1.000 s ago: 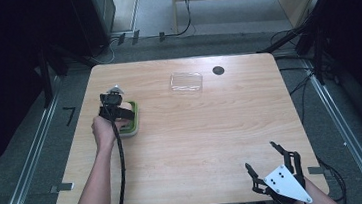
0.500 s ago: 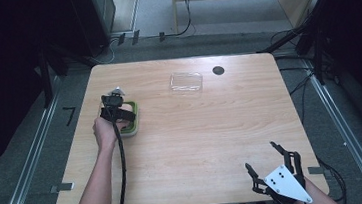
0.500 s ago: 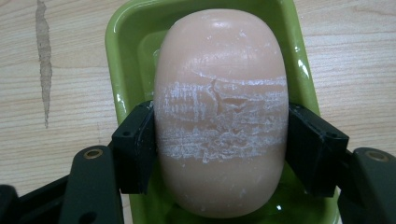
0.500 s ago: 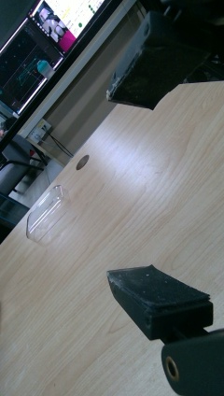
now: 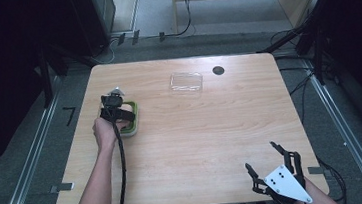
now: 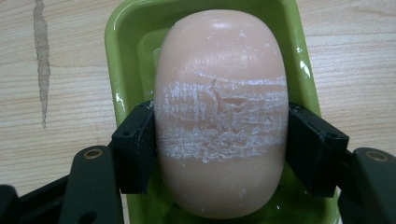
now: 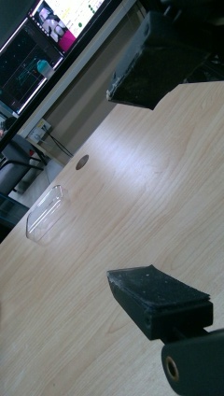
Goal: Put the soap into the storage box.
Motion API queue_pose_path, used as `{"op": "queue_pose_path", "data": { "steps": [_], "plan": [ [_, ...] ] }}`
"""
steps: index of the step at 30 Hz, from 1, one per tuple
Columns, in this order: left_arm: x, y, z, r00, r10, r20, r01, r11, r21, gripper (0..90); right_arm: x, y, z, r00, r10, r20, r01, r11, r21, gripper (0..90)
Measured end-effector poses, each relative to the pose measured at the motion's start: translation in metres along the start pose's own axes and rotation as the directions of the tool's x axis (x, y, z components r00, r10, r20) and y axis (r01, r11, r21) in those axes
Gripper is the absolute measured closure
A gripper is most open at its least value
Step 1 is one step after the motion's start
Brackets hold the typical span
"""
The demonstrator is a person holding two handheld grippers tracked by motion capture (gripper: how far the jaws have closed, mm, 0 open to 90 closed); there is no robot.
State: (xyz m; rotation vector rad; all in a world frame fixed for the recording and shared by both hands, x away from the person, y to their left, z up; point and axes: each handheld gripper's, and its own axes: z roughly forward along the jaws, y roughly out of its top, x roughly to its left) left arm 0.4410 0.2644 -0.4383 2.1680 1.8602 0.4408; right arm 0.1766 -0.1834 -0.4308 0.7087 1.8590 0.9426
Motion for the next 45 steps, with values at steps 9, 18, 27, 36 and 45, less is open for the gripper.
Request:
{"op": "queue_pose_path", "data": {
  "steps": [9,18,27,36,45],
  "plan": [
    [0.001,-0.0002,0.0004,0.9999,-0.008,0.008,0.008,1.0,0.001,33.5,0.0,-0.0002,-0.0003,1.0,0.001,0.002,-0.001,1.0,0.0,13.2],
    [0.002,-0.0006,0.0011,0.9997,-0.016,0.018,0.016,0.9999,-0.001,33.3,0.0002,-0.0004,-0.0008,1.0,0.004,0.002,-0.004,1.0,0.003,13.1],
    [0.0018,-0.0003,0.0011,0.9996,-0.022,0.016,0.022,0.9998,0.002,32.9,-0.0004,-0.0009,-0.0014,1.0,0.005,0.005,-0.005,1.0,0.002,13.2],
    [0.0016,-0.0008,0.0011,0.9997,-0.021,0.016,0.021,0.9998,-0.002,32.8,0.0,0.0,0.0,1.0,0.0,0.0,0.0,1.0,0.001,13.1],
    [0.0021,0.0008,0.0009,0.9997,-0.023,0.013,0.023,0.9997,0.001,32.3,-0.0006,-0.0012,-0.0019,1.0,0.006,0.008,-0.006,1.0,0.004,13.1]
  ]
}}
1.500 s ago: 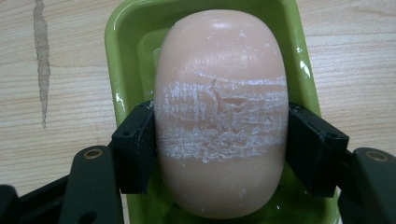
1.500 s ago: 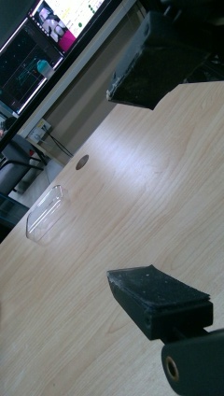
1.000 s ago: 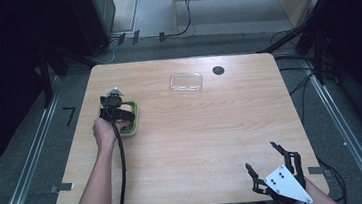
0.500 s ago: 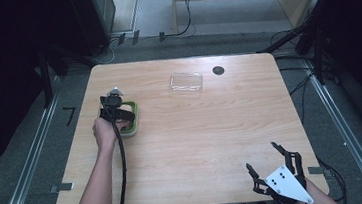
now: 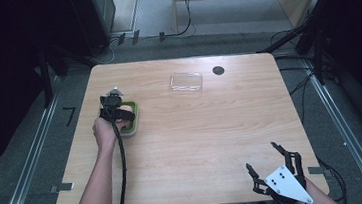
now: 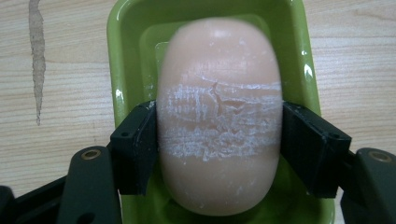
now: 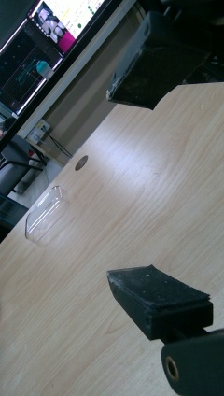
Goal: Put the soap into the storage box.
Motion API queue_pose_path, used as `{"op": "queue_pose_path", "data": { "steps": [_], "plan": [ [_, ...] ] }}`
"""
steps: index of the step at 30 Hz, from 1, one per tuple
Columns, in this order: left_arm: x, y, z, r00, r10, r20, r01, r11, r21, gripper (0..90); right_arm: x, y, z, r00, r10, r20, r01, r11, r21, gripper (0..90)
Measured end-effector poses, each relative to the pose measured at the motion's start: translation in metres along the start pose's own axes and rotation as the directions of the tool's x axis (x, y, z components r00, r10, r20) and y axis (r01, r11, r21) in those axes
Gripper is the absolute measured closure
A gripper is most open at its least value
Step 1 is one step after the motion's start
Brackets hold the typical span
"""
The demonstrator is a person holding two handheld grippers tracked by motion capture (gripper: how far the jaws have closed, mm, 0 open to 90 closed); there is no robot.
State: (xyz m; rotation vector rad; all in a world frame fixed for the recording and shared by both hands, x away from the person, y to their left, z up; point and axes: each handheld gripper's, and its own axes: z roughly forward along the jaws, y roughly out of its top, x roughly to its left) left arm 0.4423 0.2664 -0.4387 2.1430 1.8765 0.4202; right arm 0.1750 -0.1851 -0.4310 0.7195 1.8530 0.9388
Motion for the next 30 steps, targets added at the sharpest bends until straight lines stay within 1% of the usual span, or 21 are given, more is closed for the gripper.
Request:
{"op": "queue_pose_path", "data": {
  "steps": [4,7,12,15,17,19,25,28,29,30],
  "plan": [
    [0.0,0.0,-0.001,1.0,-0.001,-0.004,0.001,1.0,-0.004,31.8,-0.001,-0.001,-0.001,1.0,0.0,0.003,0.0,1.0,-0.001,13.1],
    [-0.002,0.001,-0.004,0.9998,0.008,-0.019,-0.008,0.9999,-0.009,30.4,-0.001,-0.001,-0.001,1.0,0.0,0.004,0.0,1.0,-0.001,13.1],
    [-0.001,0.003,-0.009,0.9998,0.003,-0.019,-0.003,0.9999,-0.016,27.7,-0.001,-0.002,-0.002,1.0,0.003,0.007,-0.003,1.0,-0.002,13.1],
    [-0.001,0.004,-0.014,0.9997,0.005,-0.025,-0.005,0.9999,-0.009,16.6,-0.001,-0.002,-0.002,1.0,0.002,0.008,-0.002,1.0,-0.001,13.1],
    [-0.001,0.002,-0.015,0.9999,-0.004,-0.013,0.003,0.9999,-0.015,16.4,-0.001,-0.002,-0.003,1.0,0.0,0.008,0.0,1.0,-0.002,13.1],
    [-0.001,0.001,-0.018,1.0,-0.004,-0.005,0.004,1.0,-0.007,14.8,-0.001,-0.001,-0.003,1.0,0.0,0.008,0.0,1.0,-0.004,13.1],
    [-0.005,-0.004,-0.032,0.9996,0.022,0.015,-0.022,0.9996,-0.018,13.3,0.0,-0.001,-0.003,0.9999,0.0,0.013,0.0,1.0,-0.001,13.1],
    [-0.008,-0.007,-0.039,0.999,0.037,0.023,-0.037,0.9991,-0.022,10.6,0.0,-0.001,-0.004,0.9999,-0.002,0.011,0.002,1.0,-0.001,13.1],
    [-0.009,-0.008,-0.042,0.9986,0.047,0.026,-0.046,0.9988,-0.014,10.5,0.0,-0.001,-0.004,0.9999,-0.004,0.011,0.004,1.0,-0.001,13.1],
    [-0.011,-0.009,-0.044,0.9983,0.051,0.028,-0.051,0.9986,-0.016,9.7,0.0,-0.001,-0.004,0.9999,-0.004,0.011,0.004,1.0,-0.001,13.1]
  ]
}}
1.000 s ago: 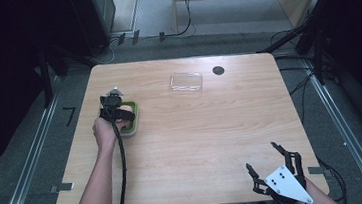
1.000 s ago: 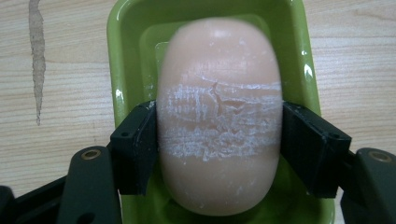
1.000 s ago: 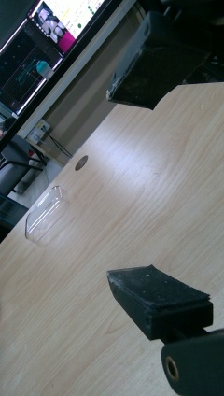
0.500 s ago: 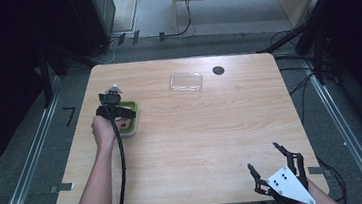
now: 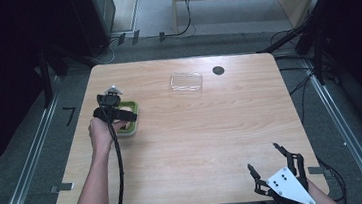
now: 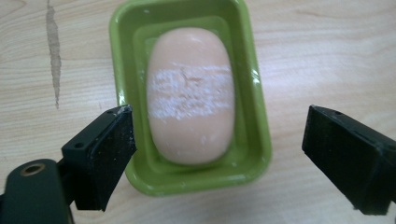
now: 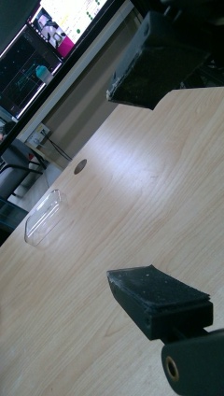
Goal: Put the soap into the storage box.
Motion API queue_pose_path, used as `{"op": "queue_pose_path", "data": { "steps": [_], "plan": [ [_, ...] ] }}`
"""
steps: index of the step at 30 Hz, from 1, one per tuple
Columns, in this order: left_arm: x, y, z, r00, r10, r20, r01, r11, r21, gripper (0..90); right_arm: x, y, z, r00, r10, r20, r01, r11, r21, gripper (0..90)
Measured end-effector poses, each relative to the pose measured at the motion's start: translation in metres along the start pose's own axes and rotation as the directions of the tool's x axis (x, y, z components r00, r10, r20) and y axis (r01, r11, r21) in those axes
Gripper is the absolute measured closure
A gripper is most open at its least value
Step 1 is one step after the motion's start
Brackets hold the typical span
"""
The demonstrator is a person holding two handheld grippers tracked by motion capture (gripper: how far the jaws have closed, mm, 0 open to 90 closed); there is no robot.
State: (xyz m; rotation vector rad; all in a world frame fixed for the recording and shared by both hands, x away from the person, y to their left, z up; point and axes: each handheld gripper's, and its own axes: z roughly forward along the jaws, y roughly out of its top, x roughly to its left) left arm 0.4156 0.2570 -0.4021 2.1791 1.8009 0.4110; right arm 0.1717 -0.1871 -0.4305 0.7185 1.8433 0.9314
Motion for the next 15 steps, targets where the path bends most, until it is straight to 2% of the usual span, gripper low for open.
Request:
{"op": "queue_pose_path", "data": {
  "steps": [5,15],
  "plan": [
    [-0.009,-0.006,-0.012,0.9994,0.035,0.009,-0.035,0.9994,-0.002,8.1,0.0,0.0,0.0,1.0,0.002,0.0,-0.002,1.0,0.0,13.1],
    [-0.022,-0.025,-0.025,0.996,0.088,0.014,-0.088,0.9961,0.01,6.5,0.0,0.0,0.0,1.0,0.002,0.001,-0.002,1.0,-0.001,13.2]
  ]
}}
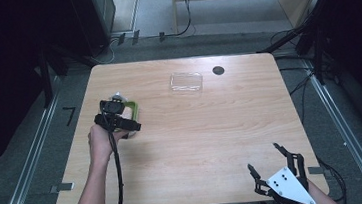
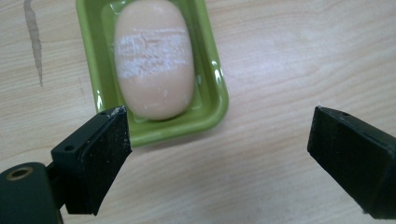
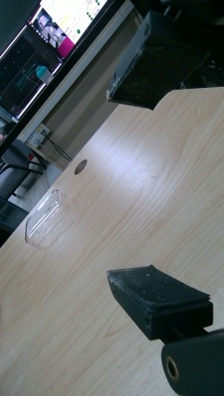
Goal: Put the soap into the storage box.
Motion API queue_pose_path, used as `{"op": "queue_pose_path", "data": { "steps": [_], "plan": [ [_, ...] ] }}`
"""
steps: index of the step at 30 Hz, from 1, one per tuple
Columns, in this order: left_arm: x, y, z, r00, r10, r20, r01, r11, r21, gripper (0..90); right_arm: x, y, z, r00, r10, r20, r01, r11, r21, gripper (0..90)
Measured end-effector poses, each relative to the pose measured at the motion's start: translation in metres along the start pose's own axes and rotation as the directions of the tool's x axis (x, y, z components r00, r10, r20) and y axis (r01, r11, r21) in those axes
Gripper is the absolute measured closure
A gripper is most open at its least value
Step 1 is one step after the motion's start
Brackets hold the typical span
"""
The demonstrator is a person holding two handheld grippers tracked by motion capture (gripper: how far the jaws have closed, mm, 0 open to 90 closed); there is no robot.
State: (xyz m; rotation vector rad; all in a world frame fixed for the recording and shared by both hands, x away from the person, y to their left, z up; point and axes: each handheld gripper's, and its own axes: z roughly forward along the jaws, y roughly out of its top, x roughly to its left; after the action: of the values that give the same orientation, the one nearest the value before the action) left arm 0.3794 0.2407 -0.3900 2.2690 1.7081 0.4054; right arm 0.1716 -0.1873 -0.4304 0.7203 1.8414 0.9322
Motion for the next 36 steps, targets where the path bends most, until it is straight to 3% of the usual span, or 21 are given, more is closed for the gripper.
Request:
{"op": "queue_pose_path", "data": {
  "steps": [9,27,36],
  "plan": [
    [-0.013,-0.02,-0.007,0.9987,0.051,0.003,-0.051,0.9985,0.02,6.2,0.0,0.0,-0.001,1.0,0.002,0.0,-0.002,1.0,-0.002,13.1],
    [-0.007,-0.071,-0.005,0.999,0.043,-0.013,-0.042,0.9962,0.077,6.0,0.0,0.0,-0.001,1.0,0.003,0.001,-0.003,1.0,-0.01,13.2],
    [-0.008,-0.089,0.001,0.9983,0.056,-0.014,-0.054,0.9917,0.117,6.0,0.0,0.0,-0.001,1.0,0.001,0.002,-0.001,1.0,-0.01,13.1]
  ]
}}
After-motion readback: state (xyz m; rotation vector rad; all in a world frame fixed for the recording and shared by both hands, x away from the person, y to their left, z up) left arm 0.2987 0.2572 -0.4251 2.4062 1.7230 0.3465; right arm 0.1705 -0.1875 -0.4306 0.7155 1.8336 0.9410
